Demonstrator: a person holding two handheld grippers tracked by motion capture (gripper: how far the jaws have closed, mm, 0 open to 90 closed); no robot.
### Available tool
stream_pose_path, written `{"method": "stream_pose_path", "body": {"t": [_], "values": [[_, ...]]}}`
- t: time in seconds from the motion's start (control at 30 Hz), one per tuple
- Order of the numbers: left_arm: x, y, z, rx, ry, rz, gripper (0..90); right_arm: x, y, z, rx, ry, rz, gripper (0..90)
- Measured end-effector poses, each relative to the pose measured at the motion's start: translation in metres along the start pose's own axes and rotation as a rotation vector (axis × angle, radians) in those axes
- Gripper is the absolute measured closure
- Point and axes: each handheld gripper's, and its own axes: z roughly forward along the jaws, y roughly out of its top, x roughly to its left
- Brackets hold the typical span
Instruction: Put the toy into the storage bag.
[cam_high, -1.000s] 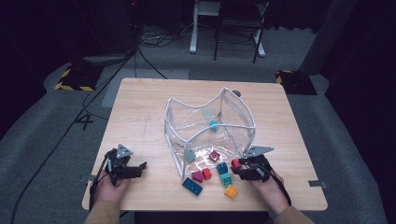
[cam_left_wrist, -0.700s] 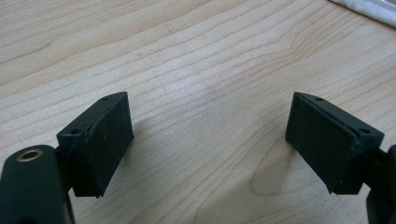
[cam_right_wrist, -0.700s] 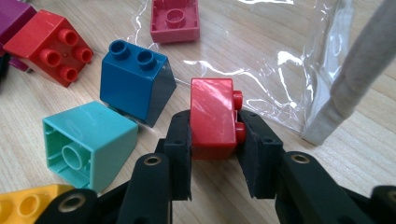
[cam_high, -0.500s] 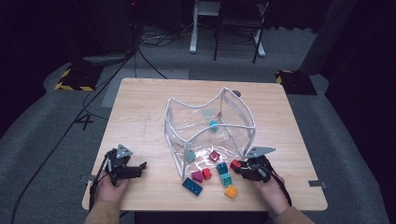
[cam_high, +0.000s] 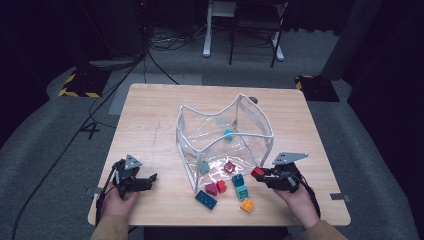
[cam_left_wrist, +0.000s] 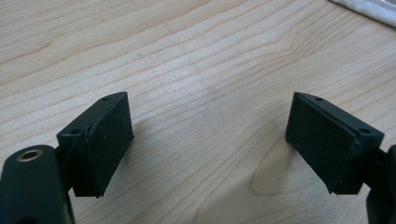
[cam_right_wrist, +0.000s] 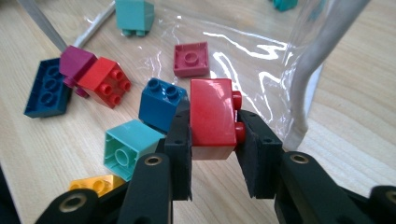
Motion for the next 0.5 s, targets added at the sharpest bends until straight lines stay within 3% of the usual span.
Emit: {"method": "stream_pose_path", "body": {"t": [0.5], "values": [[0.0, 0.0, 0.0, 0.0, 0.0, 0.0, 15.2, 0.005, 0.032, -0.045, -0.089, 0.05, -0.027, 67.2]]}}
